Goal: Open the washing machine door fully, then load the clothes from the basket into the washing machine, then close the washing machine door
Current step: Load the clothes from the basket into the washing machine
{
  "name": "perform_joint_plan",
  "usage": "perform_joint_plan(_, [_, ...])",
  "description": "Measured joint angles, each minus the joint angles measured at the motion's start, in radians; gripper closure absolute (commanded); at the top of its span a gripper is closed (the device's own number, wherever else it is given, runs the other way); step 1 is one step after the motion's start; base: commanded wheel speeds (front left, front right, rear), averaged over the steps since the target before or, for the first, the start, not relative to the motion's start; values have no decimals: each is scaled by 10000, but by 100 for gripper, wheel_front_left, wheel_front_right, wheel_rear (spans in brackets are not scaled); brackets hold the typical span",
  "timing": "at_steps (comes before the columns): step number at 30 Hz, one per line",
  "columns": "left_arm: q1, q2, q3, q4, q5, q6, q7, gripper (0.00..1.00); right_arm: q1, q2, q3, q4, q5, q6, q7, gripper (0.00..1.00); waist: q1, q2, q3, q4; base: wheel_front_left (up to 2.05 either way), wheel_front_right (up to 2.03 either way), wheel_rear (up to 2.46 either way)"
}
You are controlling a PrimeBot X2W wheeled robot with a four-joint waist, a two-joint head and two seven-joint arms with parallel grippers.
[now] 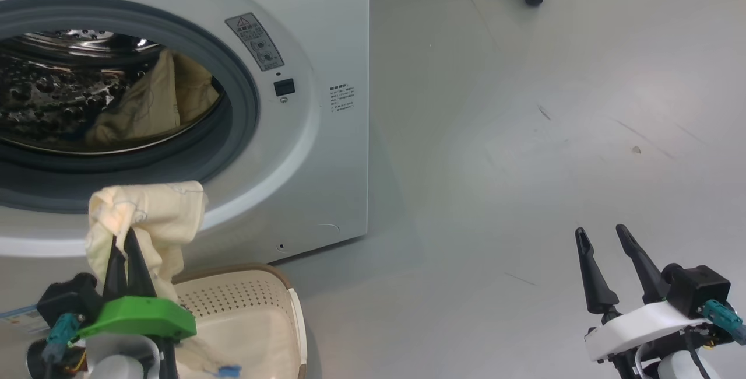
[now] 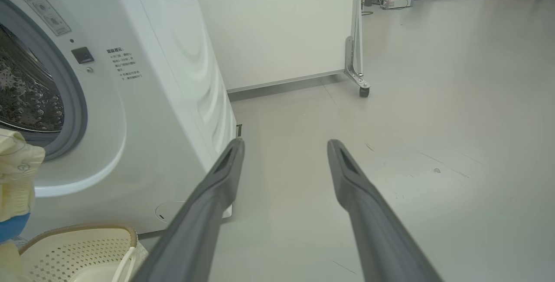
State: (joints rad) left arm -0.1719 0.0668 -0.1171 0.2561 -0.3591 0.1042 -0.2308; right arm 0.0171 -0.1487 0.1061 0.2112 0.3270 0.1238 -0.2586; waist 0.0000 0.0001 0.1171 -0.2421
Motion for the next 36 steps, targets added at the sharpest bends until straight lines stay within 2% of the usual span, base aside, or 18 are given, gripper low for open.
perform_joint_plan(20, [-3099,767,777,-151,660,90,755,100,-1157,387,221,-123,253,0,0,0,1,0,1963,-489,0,0,0])
perform_joint_plan(36, [-6076,1547,1373,1189,1258,132,1733,100,-2069,397,920,-79,357,0,0,0,1,0,3334,-786,0,0,0])
